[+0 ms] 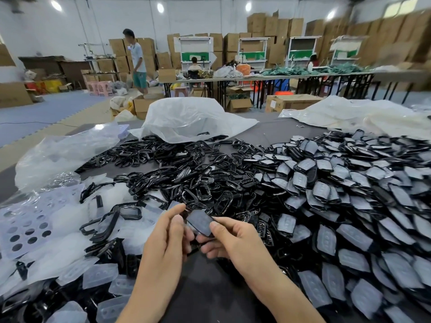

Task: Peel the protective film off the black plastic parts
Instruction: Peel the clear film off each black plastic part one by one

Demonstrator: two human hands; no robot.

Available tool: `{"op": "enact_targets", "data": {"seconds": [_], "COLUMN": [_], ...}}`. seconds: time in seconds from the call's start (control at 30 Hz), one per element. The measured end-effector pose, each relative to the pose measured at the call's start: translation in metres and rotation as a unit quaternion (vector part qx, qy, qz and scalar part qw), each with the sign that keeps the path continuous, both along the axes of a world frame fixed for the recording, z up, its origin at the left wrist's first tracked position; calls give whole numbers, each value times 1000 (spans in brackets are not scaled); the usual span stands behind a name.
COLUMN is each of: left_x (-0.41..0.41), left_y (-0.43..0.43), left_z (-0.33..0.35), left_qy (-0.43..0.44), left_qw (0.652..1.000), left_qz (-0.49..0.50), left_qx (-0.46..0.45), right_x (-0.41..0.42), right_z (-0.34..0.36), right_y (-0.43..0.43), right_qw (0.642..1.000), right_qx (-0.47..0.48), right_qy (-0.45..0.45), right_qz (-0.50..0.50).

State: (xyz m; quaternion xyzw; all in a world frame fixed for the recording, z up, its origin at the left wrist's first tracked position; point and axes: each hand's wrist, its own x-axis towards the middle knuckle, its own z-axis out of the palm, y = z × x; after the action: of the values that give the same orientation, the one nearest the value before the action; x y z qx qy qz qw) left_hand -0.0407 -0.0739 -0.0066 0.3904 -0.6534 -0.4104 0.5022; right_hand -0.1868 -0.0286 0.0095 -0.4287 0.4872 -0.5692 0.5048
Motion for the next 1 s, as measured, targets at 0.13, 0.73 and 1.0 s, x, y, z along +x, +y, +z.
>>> {"op": "enact_targets", "data": {"seconds": [0.13,0.73,1.0], "left_x": [1,4,8], "left_y": [6,-8,-17], "left_z": [-1,-15,-17], "left_qy": [-73,-496,-477], "left_qw": [995,827,844], "left_qz": [-1,76,72], "left_qx": [-65,-255,-236], "right_x": [-67,-17,-4], "right_z": [34,-1,-8], "right_y": [-12,-43,-74], "right_qw": [980,920,803], "right_qx": [-61,-84,32], "right_qy": [-81,318,589], "right_qz": [-172,-215,-88]}}
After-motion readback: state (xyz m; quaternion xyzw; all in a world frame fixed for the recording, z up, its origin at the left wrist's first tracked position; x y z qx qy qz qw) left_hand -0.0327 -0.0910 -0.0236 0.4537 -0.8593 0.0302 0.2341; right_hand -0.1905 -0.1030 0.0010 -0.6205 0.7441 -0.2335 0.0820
